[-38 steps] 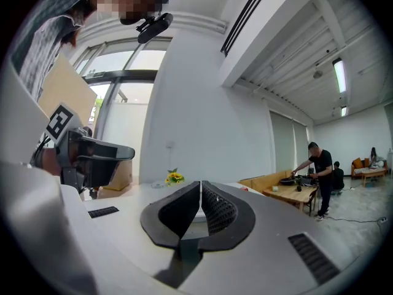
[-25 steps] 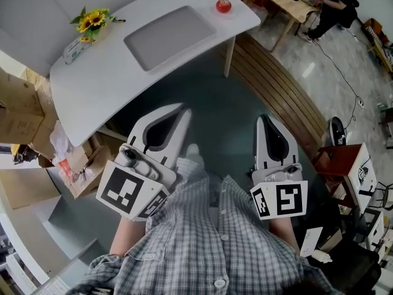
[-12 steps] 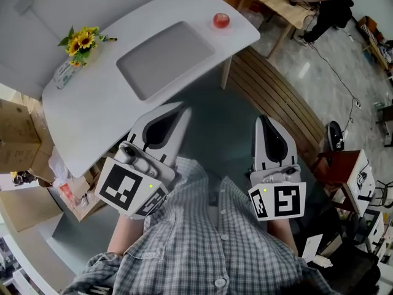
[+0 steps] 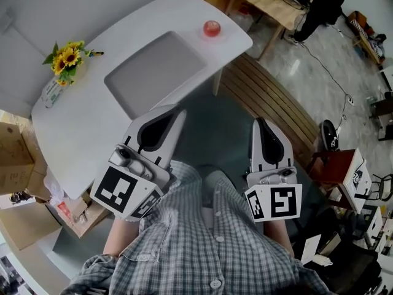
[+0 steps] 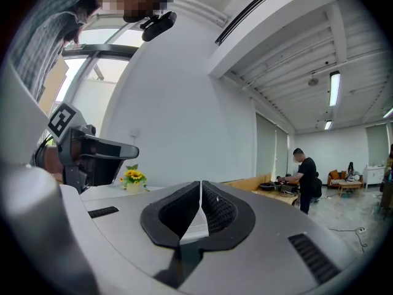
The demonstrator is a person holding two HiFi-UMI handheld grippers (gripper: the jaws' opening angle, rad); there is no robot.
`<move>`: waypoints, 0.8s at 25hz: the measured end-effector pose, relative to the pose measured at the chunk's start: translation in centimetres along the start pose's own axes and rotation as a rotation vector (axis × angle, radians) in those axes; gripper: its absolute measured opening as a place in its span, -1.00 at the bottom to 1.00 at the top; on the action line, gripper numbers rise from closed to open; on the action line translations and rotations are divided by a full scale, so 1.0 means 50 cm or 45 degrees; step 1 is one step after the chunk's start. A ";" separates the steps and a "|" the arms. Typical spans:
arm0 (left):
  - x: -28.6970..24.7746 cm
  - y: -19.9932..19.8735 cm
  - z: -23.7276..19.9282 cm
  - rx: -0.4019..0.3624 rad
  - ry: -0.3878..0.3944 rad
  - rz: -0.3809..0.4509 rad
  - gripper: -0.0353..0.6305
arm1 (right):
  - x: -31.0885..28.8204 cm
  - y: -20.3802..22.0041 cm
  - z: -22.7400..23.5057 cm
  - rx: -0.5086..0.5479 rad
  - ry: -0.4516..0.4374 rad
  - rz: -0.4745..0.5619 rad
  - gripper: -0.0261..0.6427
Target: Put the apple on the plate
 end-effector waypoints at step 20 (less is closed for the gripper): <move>-0.111 -0.003 -0.088 0.002 -0.249 0.002 -0.87 | -0.214 0.009 0.125 0.009 -0.202 0.006 -0.84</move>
Point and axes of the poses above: the fingertips, and each gripper's own axes: x backward along the fingers, z to its right, y out of its underside, the point moved 8 cm from there along x, backward along the fingers, and after that the axes turned 9 degrees about -y, right-handed, at the moved point
